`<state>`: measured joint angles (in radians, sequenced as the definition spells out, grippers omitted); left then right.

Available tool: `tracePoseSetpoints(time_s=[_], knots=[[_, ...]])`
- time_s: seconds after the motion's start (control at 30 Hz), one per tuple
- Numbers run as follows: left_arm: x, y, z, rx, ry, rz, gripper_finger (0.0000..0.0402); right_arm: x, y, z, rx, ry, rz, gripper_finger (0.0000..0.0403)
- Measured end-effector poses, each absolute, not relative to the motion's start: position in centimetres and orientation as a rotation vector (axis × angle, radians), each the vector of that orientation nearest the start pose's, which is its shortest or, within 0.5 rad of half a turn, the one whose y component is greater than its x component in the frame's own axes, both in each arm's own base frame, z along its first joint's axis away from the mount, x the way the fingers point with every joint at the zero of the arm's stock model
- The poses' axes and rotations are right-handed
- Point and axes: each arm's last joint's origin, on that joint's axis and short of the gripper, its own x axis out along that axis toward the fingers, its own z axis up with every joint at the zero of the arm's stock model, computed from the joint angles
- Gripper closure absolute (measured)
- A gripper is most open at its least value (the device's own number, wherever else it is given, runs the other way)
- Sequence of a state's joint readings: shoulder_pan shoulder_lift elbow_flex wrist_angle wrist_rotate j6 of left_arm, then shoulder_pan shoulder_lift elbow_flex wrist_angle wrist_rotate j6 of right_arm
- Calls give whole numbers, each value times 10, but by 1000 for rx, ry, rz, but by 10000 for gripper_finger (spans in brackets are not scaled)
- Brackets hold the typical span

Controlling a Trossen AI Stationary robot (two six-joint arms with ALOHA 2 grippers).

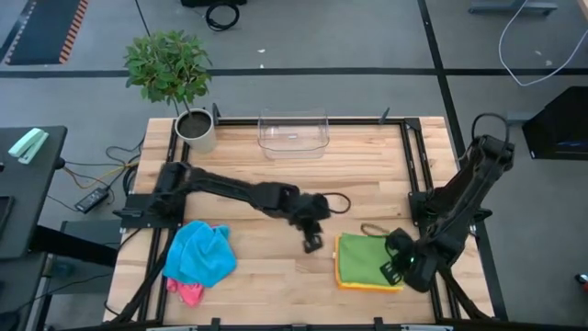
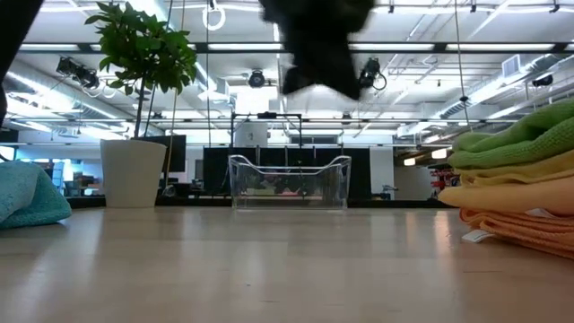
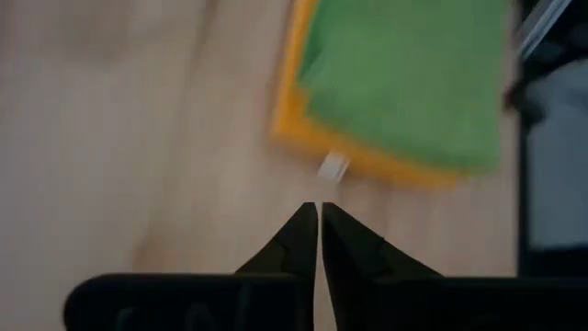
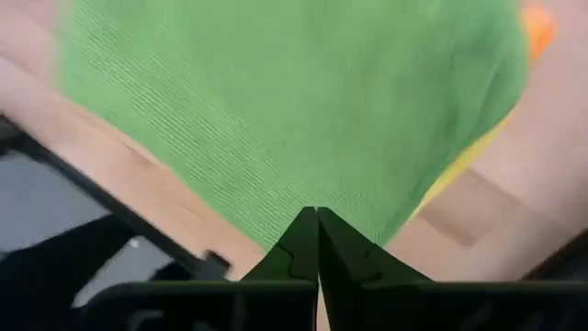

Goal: Fold microfiber towels
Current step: Fold the blue towel on the table

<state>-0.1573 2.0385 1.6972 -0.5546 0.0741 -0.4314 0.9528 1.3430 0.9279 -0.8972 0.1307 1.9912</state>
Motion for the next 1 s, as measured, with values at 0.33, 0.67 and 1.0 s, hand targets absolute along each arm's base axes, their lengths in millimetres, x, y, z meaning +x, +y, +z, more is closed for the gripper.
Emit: tracePoseSetpoints(time_s=[0.33,0.67,1.0], knots=[[292,-110,281,-193,1282,165,311,166,139,281,974,873,-458,387],[178,-180,202,-309,1282,-28,181,263,109,268,757,667,-256,354],[164,-209,132,-177,1398,55,170,282,76,265,743,665,-257,274]])
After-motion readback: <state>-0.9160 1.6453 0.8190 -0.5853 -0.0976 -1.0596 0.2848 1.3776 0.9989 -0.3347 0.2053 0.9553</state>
